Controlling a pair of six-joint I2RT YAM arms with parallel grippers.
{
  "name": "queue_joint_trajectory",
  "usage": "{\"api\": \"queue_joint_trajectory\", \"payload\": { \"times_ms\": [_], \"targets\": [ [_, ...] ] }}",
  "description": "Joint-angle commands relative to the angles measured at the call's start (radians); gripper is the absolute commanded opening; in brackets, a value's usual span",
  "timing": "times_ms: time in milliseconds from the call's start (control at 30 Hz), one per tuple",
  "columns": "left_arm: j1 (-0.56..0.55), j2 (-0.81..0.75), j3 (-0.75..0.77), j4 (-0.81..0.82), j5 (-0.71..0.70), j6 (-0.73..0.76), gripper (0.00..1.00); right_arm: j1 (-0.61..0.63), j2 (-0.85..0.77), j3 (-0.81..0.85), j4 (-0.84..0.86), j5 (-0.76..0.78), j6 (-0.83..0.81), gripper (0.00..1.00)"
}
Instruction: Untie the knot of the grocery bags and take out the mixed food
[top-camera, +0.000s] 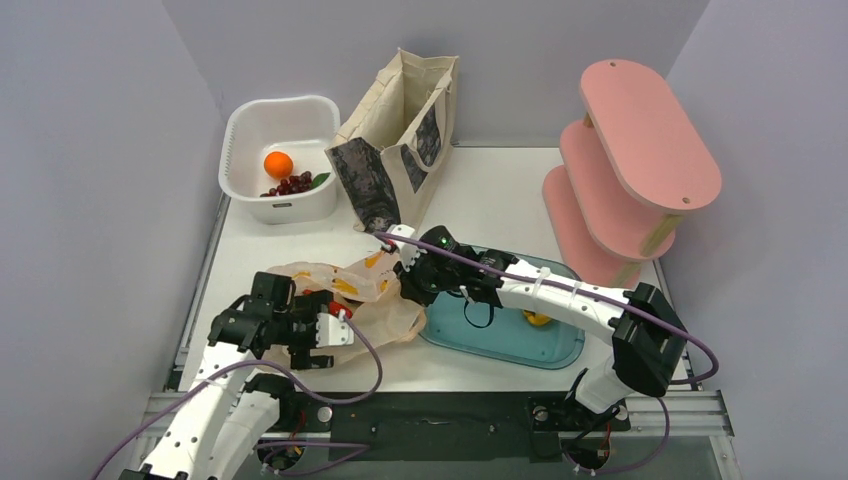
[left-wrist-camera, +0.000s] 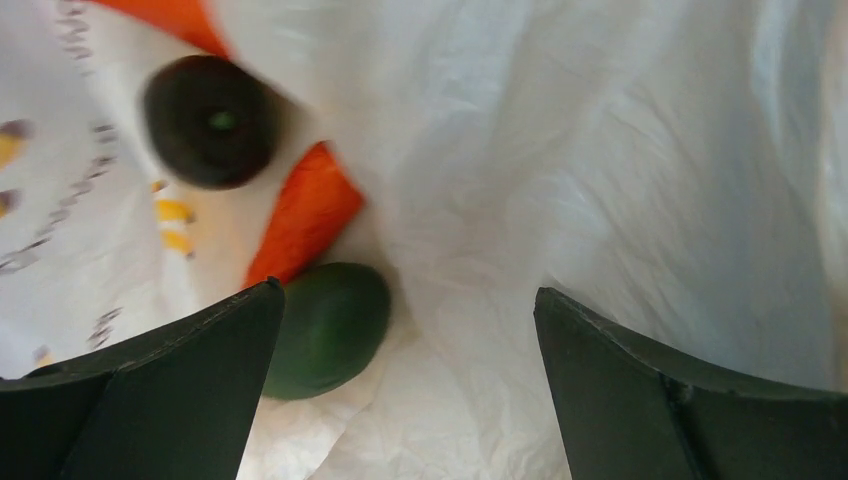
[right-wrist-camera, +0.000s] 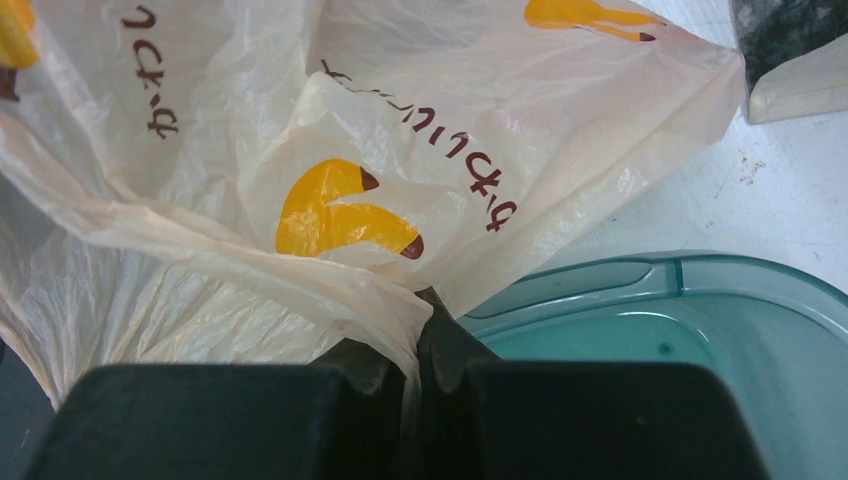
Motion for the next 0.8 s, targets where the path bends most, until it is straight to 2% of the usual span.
{"api": "queue_joint_trajectory", "payload": {
  "times_ms": [0,100,167,267,333,467,567,700,767],
  "targets": [
    [-0.04,-0.002,-0.04,-0.075,-0.004,0.177,0.97,0.01,-0.045,-0.012,0.036,0.042,-0.03,0.0],
    [-0.053,0.003,-0.031,-0.069,-0.02,0.172,0.97,0.028,-0.051,-0.013,0.03,0.067,-0.075,0.0],
    [-0.052,0.003,-0.007,-0.018,-0.021,0.097,0.97,0.044,-0.054,-0.012,0.029,0.087,-0.111,0.0],
    [-0.03,0.029,0.013,0.124,-0.045,-0.03,0.97,0.052,-0.056,-0.015,0.031,0.103,-0.128,0.0],
    [0.015,0.062,0.008,0.2,-0.059,-0.04,0.97,0.053,-0.057,-0.016,0.028,0.1,-0.118,0.0],
    [0.147,0.141,0.019,0.25,-0.016,0.051,0.97,0.055,-0.058,-0.011,0.021,0.095,-0.111,0.0],
    [0.196,0.16,0.018,0.315,0.014,0.053,0.97,0.053,-0.059,-0.009,0.018,0.097,-0.111,0.0],
    [0.214,0.194,0.018,0.302,0.055,0.146,0.97,0.05,-0.059,-0.003,0.016,0.095,-0.112,0.0],
    [0.214,0.232,0.018,0.226,0.059,0.275,0.97,0.048,-0.055,0.0,0.013,0.094,-0.112,0.0]
  ]
}}
